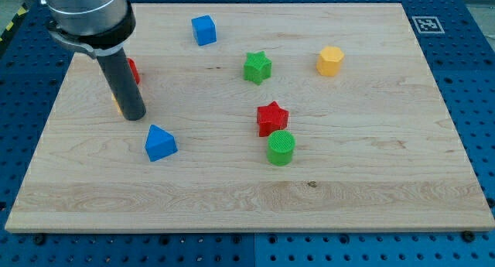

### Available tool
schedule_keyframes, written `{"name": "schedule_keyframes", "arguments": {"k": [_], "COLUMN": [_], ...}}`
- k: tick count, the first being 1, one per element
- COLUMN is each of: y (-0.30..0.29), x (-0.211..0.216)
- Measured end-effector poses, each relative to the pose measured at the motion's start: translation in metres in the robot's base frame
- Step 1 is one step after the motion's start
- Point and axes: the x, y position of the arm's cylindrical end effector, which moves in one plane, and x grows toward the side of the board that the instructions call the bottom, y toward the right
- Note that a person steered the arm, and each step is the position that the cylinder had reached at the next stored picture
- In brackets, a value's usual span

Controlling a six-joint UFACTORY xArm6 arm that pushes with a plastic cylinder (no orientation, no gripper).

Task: Slide the red star to the right side of the yellow heart

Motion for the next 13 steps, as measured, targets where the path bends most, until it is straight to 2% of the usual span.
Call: {"name": "schedule_keyframes", "arguments": {"k": [2,3,4,5,6,7,10,13], "y": [0.110,0.138,0.189,0.247,0.262,0.261,0.180,0.171], "x": [-0.017,-0.033,-0.033,-0.026,0.023,0.032,0.028,0.001]}}
